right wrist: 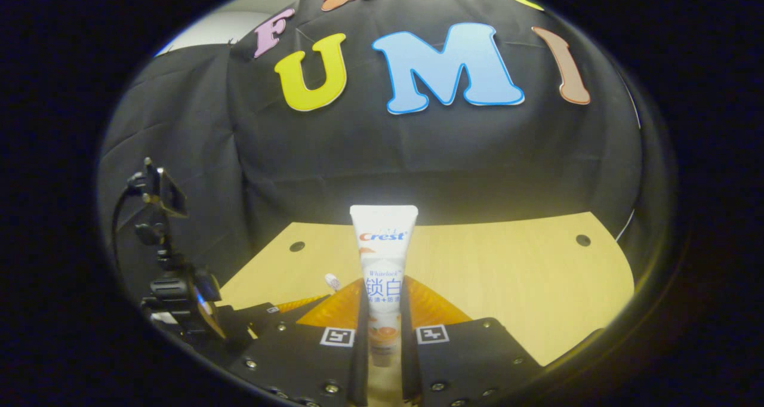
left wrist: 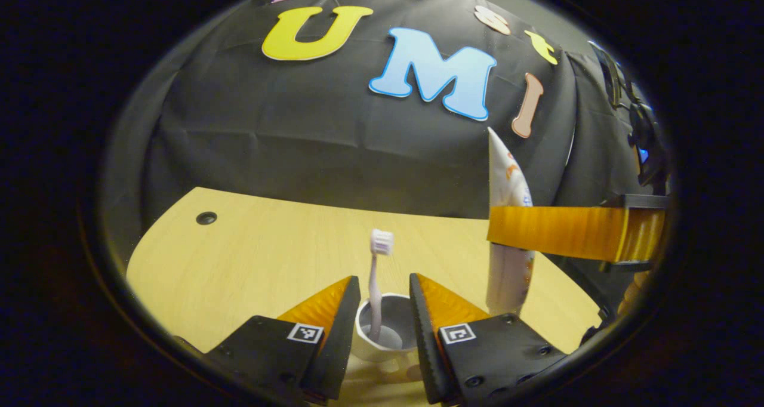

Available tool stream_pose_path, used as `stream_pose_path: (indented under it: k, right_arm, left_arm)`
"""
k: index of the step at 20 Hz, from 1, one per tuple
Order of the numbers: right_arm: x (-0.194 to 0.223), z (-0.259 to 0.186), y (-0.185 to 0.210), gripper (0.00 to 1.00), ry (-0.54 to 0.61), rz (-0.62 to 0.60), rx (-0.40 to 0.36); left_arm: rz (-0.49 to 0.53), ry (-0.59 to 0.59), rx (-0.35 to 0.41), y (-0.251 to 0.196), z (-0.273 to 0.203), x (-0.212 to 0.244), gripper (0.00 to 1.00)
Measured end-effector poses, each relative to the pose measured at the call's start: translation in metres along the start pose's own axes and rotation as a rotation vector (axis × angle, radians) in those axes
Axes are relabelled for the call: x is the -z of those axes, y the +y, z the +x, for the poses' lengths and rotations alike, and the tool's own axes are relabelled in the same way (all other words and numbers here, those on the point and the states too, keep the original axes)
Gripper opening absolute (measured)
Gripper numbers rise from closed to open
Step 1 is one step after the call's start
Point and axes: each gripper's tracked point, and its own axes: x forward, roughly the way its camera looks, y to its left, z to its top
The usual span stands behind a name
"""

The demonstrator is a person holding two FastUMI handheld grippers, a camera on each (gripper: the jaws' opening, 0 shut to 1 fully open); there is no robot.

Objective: Put the toothbrush and toothpaste on the desktop into the cup, then pick up the cup and place it on the coaster on the desktop.

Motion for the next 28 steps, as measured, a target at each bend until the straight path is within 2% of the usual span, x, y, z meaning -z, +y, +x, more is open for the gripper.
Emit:
stream_pose_path:
  k: [3, 5, 7, 10, 11, 15, 20, 21, 23, 24, 26, 27, 28]
  right_arm:
    - [-0.002, 0.013, 0.011, 0.23, -0.029, 0.018, -0.020]
    - [-0.004, 0.024, 0.016, 0.23, -0.049, 0.027, -0.027]
    - [0.000, 0.036, 0.021, 0.23, -0.057, 0.032, -0.032]
    - [0.007, 0.054, 0.026, 0.23, -0.065, 0.010, -0.036]
    - [0.011, 0.057, 0.029, 0.23, -0.065, -0.002, -0.039]
    - [0.030, 0.068, 0.033, 0.23, -0.041, -0.019, -0.042]
    - [0.042, 0.063, 0.031, 0.30, 0.007, -0.015, -0.038]
    - [0.046, 0.061, 0.032, 0.32, 0.024, -0.011, -0.045]
    - [0.050, 0.056, 0.032, 0.45, 0.046, -0.010, -0.050]
    - [0.055, 0.054, 0.030, 0.45, 0.068, -0.014, -0.051]
    - [0.054, 0.050, 0.030, 0.66, 0.070, -0.015, -0.042]
    - [0.050, 0.047, 0.030, 0.73, 0.062, -0.012, -0.047]
    - [0.045, 0.044, 0.029, 0.76, 0.053, -0.003, -0.050]
  left_arm:
    - [-0.007, 0.007, -0.019, 0.008, -0.021, -0.001, 0.58]
    - [-0.016, 0.026, -0.013, 0.010, -0.034, 0.004, 0.78]
    - [-0.023, 0.033, -0.019, 0.013, -0.046, 0.008, 0.81]
    - [-0.033, 0.047, -0.033, 0.021, -0.057, 0.011, 0.92]
    - [-0.033, 0.055, -0.036, 0.023, -0.060, 0.014, 0.86]
    - [-0.040, 0.078, -0.042, 0.027, -0.067, 0.023, 0.86]
    - [-0.052, 0.090, -0.055, 0.035, -0.068, 0.029, 0.86]
    - [-0.052, 0.093, -0.056, 0.035, -0.067, 0.030, 0.86]
    - [-0.050, 0.102, -0.058, 0.035, -0.066, 0.032, 0.86]
    - [-0.049, 0.105, -0.058, 0.034, -0.066, 0.033, 0.86]
    - [-0.051, 0.110, -0.056, 0.030, -0.065, 0.035, 0.86]
    - [-0.053, 0.116, -0.055, 0.027, -0.066, 0.036, 0.86]
    - [-0.054, 0.121, -0.052, 0.024, -0.067, 0.037, 0.92]
